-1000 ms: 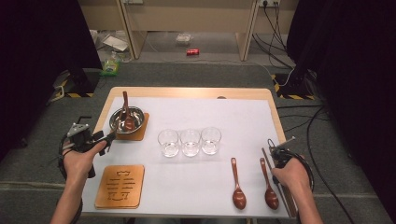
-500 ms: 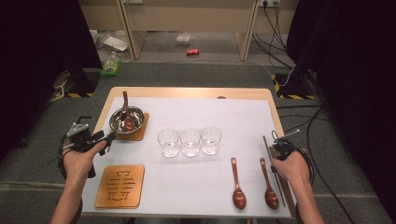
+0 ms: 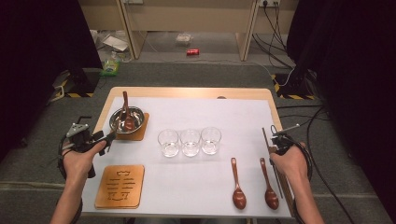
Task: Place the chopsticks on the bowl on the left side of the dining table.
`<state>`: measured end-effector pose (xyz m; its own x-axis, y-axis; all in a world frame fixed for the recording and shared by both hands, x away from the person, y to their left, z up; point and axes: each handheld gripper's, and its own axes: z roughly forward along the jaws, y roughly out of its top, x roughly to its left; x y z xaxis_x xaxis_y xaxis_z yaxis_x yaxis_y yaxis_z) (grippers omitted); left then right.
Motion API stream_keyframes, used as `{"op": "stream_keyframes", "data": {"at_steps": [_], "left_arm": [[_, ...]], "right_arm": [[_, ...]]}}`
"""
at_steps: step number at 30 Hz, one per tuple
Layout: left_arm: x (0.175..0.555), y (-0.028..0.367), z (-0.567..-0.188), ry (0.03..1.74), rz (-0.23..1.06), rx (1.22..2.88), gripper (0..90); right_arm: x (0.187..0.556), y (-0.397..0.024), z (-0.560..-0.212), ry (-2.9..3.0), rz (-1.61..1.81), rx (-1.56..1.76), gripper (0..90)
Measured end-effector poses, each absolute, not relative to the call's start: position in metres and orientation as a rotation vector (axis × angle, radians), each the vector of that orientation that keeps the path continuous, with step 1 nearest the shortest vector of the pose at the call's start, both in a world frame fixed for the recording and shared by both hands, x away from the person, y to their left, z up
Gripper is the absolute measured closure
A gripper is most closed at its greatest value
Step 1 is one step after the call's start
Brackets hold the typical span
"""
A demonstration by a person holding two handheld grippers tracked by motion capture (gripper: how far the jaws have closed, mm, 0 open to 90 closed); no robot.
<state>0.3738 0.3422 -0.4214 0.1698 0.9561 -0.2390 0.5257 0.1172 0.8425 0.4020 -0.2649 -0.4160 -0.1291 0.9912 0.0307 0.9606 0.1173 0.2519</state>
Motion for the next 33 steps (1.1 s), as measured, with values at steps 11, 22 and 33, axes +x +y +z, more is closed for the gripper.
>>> {"op": "stream_keyframes", "data": {"at_steps": [11, 22, 33], "left_arm": [[0.374, 0.342, -0.422, 1.480, 0.590, 1.535, 42.5], [0.374, 0.342, -0.423, 1.479, 0.585, 1.535, 42.4], [0.374, 0.342, -0.422, 1.480, 0.586, 1.533, 42.4]], "right_arm": [[0.410, -0.261, -0.399, 2.197, 0.397, 1.914, 85.7], [0.417, -0.257, -0.388, 2.152, 0.466, 1.878, 85.7], [0.421, -0.254, -0.379, 2.094, 0.550, 1.845, 85.7]]}}
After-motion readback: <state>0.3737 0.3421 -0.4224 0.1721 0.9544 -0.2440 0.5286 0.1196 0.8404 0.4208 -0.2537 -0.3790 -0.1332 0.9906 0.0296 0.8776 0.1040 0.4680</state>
